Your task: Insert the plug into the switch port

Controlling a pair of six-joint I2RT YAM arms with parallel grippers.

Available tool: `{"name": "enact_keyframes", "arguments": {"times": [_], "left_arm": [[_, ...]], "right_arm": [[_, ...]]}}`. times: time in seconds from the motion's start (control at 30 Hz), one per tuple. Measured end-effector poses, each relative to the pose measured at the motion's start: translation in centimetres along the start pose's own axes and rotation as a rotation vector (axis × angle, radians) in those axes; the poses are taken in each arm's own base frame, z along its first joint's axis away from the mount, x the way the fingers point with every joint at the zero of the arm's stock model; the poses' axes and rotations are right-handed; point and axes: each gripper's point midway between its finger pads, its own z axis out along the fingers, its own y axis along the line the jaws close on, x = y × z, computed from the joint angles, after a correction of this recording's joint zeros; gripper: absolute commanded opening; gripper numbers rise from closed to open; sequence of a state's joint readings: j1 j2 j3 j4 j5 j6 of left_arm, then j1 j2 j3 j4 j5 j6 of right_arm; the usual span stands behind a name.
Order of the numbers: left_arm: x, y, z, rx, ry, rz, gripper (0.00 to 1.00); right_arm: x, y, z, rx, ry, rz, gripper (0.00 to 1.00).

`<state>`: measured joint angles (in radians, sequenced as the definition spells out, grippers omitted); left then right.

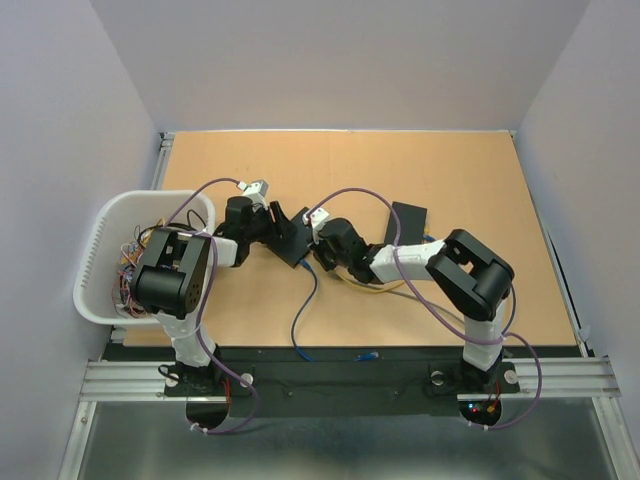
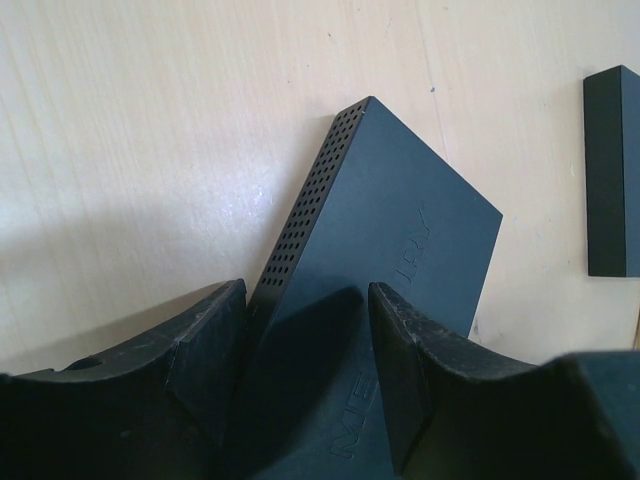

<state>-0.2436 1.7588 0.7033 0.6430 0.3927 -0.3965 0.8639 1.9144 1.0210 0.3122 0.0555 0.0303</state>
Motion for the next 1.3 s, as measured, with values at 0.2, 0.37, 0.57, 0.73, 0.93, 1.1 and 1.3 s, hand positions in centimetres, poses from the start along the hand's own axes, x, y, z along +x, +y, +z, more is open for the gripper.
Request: {"name": "enact_keyframes", "arguments": {"times": [0.2,0.37,0.57,0.73,0.93,1.1,1.3], "left_arm": [[0.0,0.0,0.0,0.001,-0.001,0.011,0.62],[0.0,0.0,0.1,-0.003,-0.004,0.019,0.61],[-0.2,-0.1,0.5,-0.019,-0.026,0.040,0.61],[-0.4,-0.1,1.1,-0.026,-0.056,0.067,0.61],[-1.7,1.2,1.2,-0.100,-0.118,0.102,0.61],[-2.6,2.2,1.0,-0.154,-0.154,0.127,0.61],[-2.7,2.3,0.9,-0.151,-0.153,0.125,0.61]], "right_arm": [[0.1,0.0,0.2,0.035,-0.006,-0.019,0.00],[0.0,-0.1,0.5,0.054,-0.020,-0.026,0.00],[-0.2,-0.3,0.6,0.056,-0.028,-0.064,0.00],[-0.6,-0.6,1.1,0.021,-0.024,-0.084,0.01],[-2.0,-1.3,3.3,0.000,-0.008,-0.088,0.00],[-3.0,-1.8,4.6,-0.013,-0.014,-0.066,0.00],[-3.0,-1.7,4.7,-0.025,-0.022,-0.028,0.10]]}}
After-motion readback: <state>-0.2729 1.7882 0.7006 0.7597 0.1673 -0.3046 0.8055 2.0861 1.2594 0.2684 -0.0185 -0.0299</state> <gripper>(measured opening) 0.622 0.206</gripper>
